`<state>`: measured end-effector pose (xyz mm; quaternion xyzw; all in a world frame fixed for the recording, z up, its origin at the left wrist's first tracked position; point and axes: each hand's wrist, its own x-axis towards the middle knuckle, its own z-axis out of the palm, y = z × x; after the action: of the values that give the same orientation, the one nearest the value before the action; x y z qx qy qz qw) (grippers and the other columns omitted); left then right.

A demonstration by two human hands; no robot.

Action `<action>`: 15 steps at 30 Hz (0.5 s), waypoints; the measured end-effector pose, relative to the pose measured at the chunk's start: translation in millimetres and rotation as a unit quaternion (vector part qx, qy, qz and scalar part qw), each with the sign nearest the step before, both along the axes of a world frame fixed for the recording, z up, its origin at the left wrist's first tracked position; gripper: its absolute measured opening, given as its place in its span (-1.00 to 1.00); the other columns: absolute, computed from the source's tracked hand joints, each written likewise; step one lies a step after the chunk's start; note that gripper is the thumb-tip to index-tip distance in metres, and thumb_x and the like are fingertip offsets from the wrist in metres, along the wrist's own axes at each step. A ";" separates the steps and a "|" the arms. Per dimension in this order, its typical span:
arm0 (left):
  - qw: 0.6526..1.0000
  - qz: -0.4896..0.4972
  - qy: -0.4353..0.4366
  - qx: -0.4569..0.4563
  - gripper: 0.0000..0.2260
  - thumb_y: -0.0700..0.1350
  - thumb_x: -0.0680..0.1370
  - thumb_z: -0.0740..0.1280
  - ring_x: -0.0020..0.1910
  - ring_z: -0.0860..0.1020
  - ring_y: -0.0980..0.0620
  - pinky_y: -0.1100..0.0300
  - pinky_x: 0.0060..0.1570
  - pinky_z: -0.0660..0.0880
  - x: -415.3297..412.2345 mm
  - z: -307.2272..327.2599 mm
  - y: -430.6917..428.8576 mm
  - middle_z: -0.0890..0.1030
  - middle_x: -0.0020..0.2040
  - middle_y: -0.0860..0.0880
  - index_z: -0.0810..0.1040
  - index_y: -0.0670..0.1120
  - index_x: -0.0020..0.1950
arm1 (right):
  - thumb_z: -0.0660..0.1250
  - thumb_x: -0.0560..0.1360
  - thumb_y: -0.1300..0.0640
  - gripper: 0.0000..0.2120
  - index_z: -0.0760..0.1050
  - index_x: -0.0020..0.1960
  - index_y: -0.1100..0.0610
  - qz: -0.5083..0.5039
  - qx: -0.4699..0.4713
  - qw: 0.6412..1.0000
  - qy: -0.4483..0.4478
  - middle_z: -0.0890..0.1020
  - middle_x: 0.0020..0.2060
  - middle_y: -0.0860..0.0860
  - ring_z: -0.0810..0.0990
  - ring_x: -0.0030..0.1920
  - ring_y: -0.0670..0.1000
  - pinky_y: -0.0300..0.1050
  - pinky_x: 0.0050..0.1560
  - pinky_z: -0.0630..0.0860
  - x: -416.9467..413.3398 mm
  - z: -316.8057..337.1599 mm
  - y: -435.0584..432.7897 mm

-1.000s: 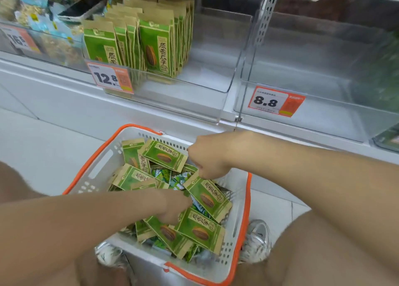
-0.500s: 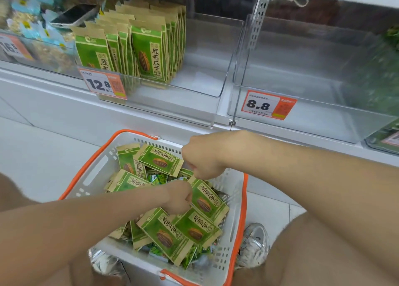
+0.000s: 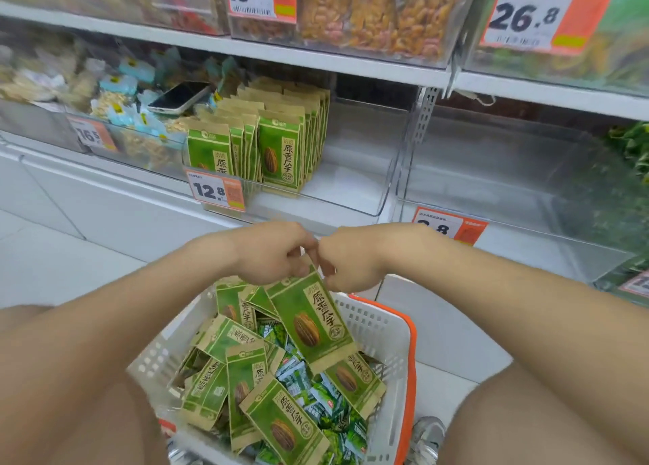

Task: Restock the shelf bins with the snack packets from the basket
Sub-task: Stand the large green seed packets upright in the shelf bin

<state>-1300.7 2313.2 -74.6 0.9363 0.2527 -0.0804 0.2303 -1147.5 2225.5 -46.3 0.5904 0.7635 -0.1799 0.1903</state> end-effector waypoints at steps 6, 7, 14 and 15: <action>0.986 0.081 -0.143 -0.017 -0.87 -0.14 0.67 0.36 -0.32 0.50 0.23 0.25 -0.27 0.44 -27.8 57.7 17.2 0.60 -0.16 0.02 0.64 0.09 0.06 | 0.29 0.59 0.10 -0.72 0.46 -0.26 0.17 -0.061 0.155 0.980 0.111 0.59 -0.38 0.08 0.55 -0.34 0.06 -0.08 -0.32 0.45 -10.3 35.9 8.7; 0.975 0.111 -0.191 -0.027 -0.89 -0.14 0.66 0.38 -0.33 0.51 0.24 0.28 -0.29 0.47 -28.7 64.8 20.0 0.63 -0.16 -0.02 0.65 0.06 0.09 | 0.30 0.59 0.10 -0.73 0.49 -0.24 0.21 -0.088 0.181 0.969 0.145 0.61 -0.37 0.12 0.58 -0.35 0.08 -0.05 -0.32 0.50 -9.6 41.7 11.3; 0.783 0.367 -0.468 -0.183 -0.81 -0.01 0.68 0.37 -0.19 0.73 0.00 0.08 -0.29 0.66 -18.2 72.8 26.2 0.72 0.00 -0.13 0.57 -0.10 0.21 | 0.31 0.61 -0.05 -0.72 0.63 -0.10 0.13 -0.317 0.373 0.773 0.404 0.72 -0.27 0.10 0.70 -0.17 0.20 0.25 -0.07 0.66 0.6 41.2 47.3; 0.782 0.361 -0.449 -0.240 -0.78 -0.01 0.71 0.31 -0.17 0.74 -0.01 0.14 -0.29 0.65 -17.2 71.8 25.4 0.73 0.01 -0.16 0.60 -0.15 0.19 | 0.30 0.61 -0.05 -0.73 0.64 -0.11 0.09 -0.331 0.407 0.745 0.411 0.72 -0.30 0.05 0.70 -0.16 0.17 0.22 -0.03 0.65 0.7 38.6 51.1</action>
<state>-1317.8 2338.7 -2.8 0.6216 0.4124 0.3801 0.5468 -1146.8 2276.6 -7.7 0.6963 0.5249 -0.1294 -0.4721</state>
